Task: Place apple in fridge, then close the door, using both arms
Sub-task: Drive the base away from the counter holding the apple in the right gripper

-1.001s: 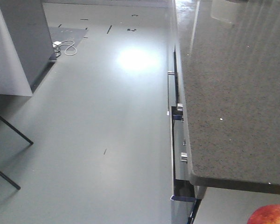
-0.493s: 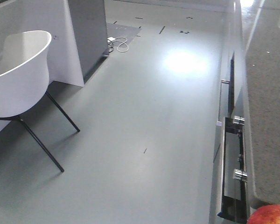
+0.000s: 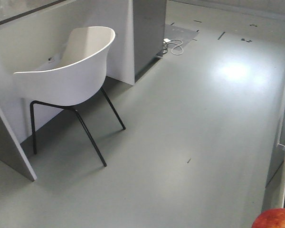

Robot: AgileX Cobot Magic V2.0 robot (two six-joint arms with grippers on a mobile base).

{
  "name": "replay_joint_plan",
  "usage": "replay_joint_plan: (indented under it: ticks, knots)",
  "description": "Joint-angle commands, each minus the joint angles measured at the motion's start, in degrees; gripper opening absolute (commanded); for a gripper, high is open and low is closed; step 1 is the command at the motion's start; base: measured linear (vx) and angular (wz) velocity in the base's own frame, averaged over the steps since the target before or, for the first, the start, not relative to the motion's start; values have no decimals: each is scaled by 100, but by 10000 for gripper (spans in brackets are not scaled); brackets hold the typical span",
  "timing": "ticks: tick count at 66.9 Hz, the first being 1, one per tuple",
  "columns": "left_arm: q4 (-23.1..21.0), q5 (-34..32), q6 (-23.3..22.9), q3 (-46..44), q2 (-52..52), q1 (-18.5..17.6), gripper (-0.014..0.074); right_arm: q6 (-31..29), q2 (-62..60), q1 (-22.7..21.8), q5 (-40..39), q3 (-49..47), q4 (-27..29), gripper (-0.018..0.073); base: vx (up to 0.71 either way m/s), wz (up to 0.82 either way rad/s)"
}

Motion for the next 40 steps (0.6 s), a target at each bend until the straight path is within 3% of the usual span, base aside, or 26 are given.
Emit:
replay_joint_plan:
  ticks: [1,40]
  knots:
    - [-58,-366,-10,-97,-86,-3,-6,-38,36,-9,-355,-159,69,211,4,41]
    - [-58,-366,-10,-97,-86,-3,-6,-38,36,-9,-355,-159,69,211,4,39]
